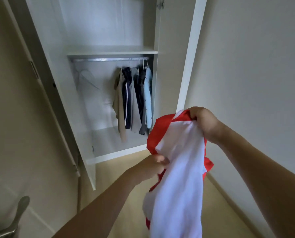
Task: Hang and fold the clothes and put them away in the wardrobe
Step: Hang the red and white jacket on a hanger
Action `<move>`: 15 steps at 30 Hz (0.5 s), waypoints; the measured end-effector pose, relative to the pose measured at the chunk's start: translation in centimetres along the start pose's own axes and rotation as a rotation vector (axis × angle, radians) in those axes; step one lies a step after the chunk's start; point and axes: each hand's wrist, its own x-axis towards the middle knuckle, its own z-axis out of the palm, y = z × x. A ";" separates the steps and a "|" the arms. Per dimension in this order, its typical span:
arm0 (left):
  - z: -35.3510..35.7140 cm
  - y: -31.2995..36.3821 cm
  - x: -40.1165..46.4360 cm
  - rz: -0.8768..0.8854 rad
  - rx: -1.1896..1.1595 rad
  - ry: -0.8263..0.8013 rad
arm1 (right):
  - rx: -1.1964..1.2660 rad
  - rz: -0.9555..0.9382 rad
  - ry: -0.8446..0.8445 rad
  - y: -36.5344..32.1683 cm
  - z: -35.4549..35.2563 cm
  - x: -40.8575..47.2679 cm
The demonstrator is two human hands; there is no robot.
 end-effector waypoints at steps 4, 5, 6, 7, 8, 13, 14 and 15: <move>-5.1 1.8 4.8 0.049 0.005 0.560 | -0.256 -0.163 -0.059 -2.4 -1.0 3.5; -6.2 2.1 6.5 0.087 0.076 0.634 | -0.266 -0.193 -0.059 -2.6 -1.2 4.6; -7.1 2.5 8.2 0.141 0.144 0.651 | -0.271 -0.218 -0.058 -2.6 -1.5 5.7; -7.9 2.7 10.1 0.217 0.188 0.610 | -0.310 -0.242 -0.062 -2.6 -1.8 6.9; -8.6 2.7 11.5 0.283 0.208 0.556 | -0.371 -0.267 -0.062 -2.3 -2.1 8.0; -11.2 4.6 15.8 0.230 -0.098 0.418 | -0.559 -0.271 -0.102 0.0 -4.7 15.1; -11.6 5.0 16.9 0.207 -0.125 0.307 | -0.577 -0.283 -0.106 0.3 -5.3 16.6; -11.9 5.3 18.1 0.190 -0.088 0.217 | -0.592 -0.288 -0.110 0.6 -5.7 18.2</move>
